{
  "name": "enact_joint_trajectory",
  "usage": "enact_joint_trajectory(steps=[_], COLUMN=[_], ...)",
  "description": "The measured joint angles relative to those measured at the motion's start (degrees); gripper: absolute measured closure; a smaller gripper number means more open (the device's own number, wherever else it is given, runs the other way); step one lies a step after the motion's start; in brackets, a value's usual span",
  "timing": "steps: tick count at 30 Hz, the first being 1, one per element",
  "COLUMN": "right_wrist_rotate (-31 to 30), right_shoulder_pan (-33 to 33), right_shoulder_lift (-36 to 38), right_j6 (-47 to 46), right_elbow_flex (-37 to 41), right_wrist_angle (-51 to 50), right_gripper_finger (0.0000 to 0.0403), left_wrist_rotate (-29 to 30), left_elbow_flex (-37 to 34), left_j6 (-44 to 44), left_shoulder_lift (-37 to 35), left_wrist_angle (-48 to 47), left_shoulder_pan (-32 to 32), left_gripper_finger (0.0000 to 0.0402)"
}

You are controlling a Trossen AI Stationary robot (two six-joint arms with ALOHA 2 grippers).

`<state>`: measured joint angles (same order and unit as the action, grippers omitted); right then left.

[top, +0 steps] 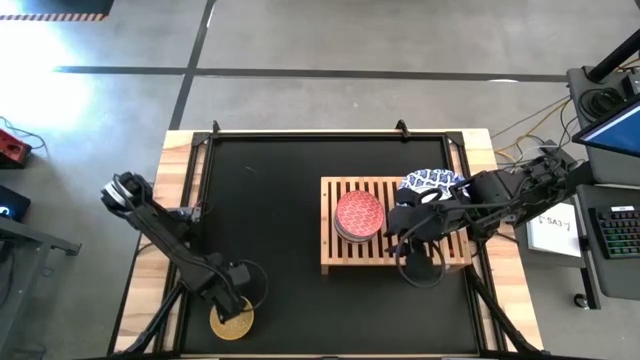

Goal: Place and stack bowls onto a shelf
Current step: Stack the small blue and yellow bowl on top of the small gray and orange bowl

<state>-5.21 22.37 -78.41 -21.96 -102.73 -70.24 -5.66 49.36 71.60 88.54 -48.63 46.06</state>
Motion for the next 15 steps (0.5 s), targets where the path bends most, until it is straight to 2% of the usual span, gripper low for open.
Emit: enact_joint_trajectory(steps=[15], right_wrist_rotate=[-0.9], right_shoulder_pan=[0.0], right_shoulder_lift=[0.0], right_j6=[0.0], right_elbow_flex=[0.0], right_wrist_angle=[0.0], right_gripper_finger=[0.0250], left_wrist_rotate=[-2.7], left_elbow_flex=[0.2], left_j6=[-3.1], left_shoulder_lift=[4.0], left_wrist_angle=[6.6], left_shoulder_pan=[-0.1], left_gripper_finger=[0.0154])
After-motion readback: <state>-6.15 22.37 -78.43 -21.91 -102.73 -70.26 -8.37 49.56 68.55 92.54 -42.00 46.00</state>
